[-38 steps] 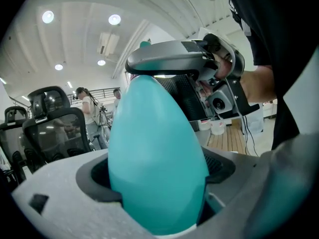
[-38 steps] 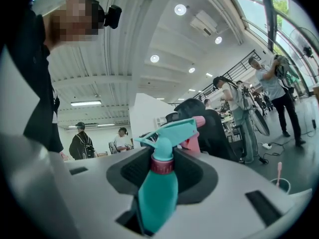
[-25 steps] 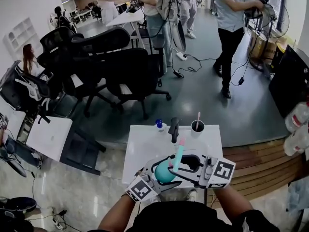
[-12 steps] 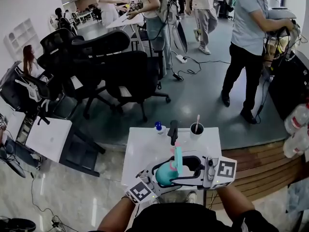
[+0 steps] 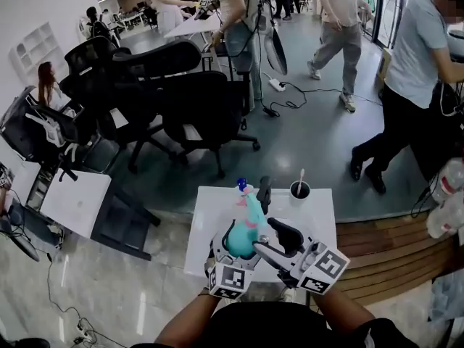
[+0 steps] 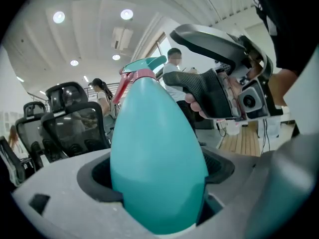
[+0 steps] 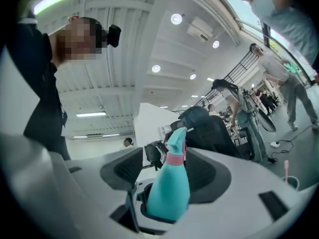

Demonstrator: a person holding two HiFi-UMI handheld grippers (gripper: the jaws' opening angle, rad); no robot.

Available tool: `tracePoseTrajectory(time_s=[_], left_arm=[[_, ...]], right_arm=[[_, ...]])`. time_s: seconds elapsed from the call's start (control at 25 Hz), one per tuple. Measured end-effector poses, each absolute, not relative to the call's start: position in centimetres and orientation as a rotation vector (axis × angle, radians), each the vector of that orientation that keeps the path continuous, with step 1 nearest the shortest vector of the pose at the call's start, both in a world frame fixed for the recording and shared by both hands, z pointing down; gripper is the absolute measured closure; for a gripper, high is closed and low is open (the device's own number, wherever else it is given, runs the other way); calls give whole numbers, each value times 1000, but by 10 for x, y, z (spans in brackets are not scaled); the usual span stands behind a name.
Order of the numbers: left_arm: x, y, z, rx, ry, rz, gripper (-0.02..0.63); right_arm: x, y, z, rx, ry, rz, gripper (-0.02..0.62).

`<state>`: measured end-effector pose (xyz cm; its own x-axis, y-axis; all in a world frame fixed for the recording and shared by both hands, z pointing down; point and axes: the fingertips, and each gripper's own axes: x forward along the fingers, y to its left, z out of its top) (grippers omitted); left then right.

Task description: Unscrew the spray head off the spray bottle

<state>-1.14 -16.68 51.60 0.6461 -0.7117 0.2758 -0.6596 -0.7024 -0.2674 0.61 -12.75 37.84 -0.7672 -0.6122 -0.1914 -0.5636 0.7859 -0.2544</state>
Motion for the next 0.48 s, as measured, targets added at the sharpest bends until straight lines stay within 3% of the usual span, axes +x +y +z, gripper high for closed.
tracePoseTrajectory(time_s=[0.24, 0.48], left_arm=[[-11, -168, 514, -2632, 1200, -567, 130], [-9, -162, 513, -2556, 1166, -602, 130]], right_arm=[[-3, -142, 386, -992, 2690, -377, 349], [-3, -149, 389, -1103, 2678, -390, 444]])
